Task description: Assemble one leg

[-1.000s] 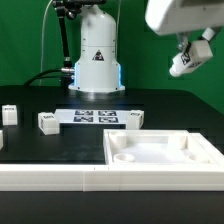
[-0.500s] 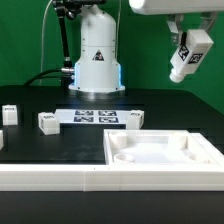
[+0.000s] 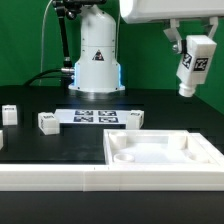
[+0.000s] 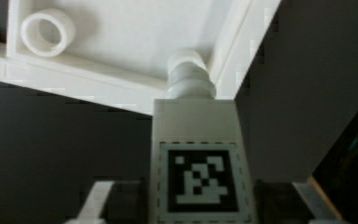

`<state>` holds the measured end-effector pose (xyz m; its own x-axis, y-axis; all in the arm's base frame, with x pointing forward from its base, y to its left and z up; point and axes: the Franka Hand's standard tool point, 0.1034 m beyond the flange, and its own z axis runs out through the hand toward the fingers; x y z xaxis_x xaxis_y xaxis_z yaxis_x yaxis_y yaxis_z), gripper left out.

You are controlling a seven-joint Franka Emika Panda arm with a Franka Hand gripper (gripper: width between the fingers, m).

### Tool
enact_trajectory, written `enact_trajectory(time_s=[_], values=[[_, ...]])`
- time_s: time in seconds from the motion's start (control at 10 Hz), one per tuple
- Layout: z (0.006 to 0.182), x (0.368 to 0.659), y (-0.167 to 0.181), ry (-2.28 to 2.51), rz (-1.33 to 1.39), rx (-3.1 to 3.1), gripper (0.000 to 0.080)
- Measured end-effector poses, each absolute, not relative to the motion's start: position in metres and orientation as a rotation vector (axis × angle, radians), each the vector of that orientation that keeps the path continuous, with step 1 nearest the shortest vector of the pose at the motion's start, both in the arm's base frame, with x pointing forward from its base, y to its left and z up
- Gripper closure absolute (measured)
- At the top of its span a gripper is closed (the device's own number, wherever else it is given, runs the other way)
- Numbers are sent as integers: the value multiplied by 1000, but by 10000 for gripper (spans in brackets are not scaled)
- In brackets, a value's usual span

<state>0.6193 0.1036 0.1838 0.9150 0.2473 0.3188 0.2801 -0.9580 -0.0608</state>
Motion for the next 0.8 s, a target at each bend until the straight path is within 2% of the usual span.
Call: enact_trajectory(time_s=[0.3,0.5,0.8], values=[[182,623,92,-437,-773,-2947,508],[173,617,91,-435,-772,-2950,508],[160,624,92,-428,-755,-2948,508]])
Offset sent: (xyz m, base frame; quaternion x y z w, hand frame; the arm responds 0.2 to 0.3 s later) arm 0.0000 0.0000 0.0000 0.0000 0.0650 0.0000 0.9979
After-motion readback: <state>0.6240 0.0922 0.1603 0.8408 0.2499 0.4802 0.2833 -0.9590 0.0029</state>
